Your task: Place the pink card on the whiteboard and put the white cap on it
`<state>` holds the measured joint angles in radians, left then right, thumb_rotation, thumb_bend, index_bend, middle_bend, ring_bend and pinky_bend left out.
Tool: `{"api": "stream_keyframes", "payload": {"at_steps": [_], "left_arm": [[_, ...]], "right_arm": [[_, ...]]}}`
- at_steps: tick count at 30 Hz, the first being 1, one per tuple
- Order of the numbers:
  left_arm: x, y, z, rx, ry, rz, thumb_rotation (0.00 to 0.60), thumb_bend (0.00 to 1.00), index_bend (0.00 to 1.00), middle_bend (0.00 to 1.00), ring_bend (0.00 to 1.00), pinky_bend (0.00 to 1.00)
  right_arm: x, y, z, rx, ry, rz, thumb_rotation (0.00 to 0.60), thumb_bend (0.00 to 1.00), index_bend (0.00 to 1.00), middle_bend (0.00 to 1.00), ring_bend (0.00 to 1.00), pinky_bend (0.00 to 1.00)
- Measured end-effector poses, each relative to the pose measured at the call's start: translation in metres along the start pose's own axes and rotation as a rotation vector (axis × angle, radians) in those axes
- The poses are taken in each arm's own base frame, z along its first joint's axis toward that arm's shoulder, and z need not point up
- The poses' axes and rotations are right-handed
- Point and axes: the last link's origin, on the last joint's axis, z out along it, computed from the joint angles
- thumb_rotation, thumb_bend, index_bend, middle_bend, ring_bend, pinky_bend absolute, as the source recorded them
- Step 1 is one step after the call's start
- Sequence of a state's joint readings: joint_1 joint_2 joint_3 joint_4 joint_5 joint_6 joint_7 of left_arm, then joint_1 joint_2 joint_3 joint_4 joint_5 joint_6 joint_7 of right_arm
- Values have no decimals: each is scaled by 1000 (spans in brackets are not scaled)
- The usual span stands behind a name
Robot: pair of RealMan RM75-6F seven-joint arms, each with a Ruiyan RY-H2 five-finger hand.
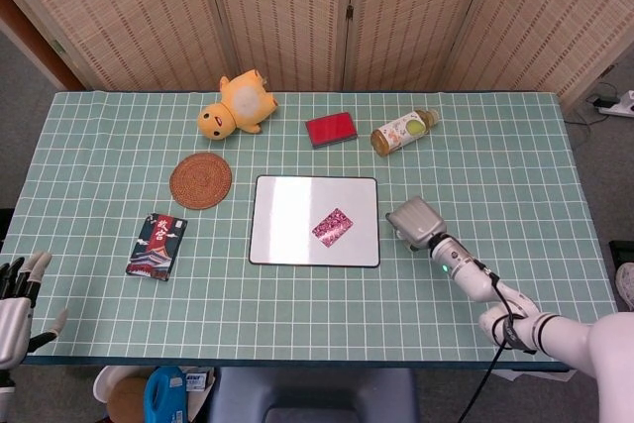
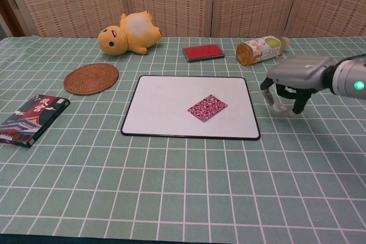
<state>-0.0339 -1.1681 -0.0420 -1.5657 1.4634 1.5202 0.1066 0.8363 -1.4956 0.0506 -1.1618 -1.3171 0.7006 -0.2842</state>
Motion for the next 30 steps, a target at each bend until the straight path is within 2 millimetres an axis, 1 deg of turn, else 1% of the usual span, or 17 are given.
{"api": "stream_keyframes", "payload": {"at_steps": [6,9,12,15,18,24,30], "left_arm": [[2,3,1,-8,9,4,600,307,0,0,0,0],[2,4,2,-12,10,6,600,308,0,0,0,0],[2,5,1,-14,10,7,600,308,0,0,0,0],[3,4,1,-10,12,8,600,308,0,0,0,0],[3,3,1,-8,10,9,600,308,0,0,0,0],[3,2,0,-5,10,9,600,308,0,0,0,0],[3,-1,-1,3,8,11,600,308,0,0,0,0]], "right_arm": [[40,-17,16,43,57,27,600,286,490,853,1000,1000],[54,-29,26,67,67,26,600,287,490,853,1000,1000],[61,-45,35,93,68,30,600,287,490,853,1000,1000],[65,-56,44,109,60,25,600,286,489,852,1000,1000],[65,-63,52,111,48,13,600,287,490,851,1000,1000],[60,-73,69,106,17,-21,600,287,490,850,1000,1000],[60,-81,78,109,3,-41,600,286,487,850,1000,1000]]}}
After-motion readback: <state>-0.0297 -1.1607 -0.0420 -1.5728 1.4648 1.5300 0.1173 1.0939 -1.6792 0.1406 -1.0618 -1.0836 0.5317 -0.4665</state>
